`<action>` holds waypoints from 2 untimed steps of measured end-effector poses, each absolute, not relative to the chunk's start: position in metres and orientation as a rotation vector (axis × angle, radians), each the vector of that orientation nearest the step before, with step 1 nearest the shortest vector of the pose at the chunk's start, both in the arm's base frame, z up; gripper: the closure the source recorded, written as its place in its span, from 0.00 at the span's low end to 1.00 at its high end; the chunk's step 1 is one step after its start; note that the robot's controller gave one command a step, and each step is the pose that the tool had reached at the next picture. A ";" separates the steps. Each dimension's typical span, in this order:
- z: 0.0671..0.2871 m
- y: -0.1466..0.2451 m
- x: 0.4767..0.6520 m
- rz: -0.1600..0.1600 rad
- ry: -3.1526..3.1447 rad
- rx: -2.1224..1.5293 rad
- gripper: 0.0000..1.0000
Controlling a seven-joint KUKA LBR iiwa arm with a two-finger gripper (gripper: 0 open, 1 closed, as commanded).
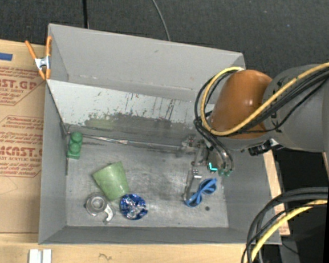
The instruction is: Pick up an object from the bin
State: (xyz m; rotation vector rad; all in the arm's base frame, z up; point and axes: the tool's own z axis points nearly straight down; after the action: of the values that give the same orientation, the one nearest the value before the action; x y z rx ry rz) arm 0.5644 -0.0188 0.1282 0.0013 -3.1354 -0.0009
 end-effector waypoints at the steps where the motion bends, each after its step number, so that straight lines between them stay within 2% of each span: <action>1: 0.126 -0.078 0.523 0.002 -3.135 0.151 0.00; 2: 0.074 -0.084 0.520 -0.002 -3.137 0.166 0.00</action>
Offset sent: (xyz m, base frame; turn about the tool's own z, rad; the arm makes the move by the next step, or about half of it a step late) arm -0.0399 -0.0562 -0.0008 -0.0990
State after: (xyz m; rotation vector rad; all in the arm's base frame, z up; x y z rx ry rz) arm 0.5197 -0.0836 0.0739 0.1664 -3.1372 -0.0019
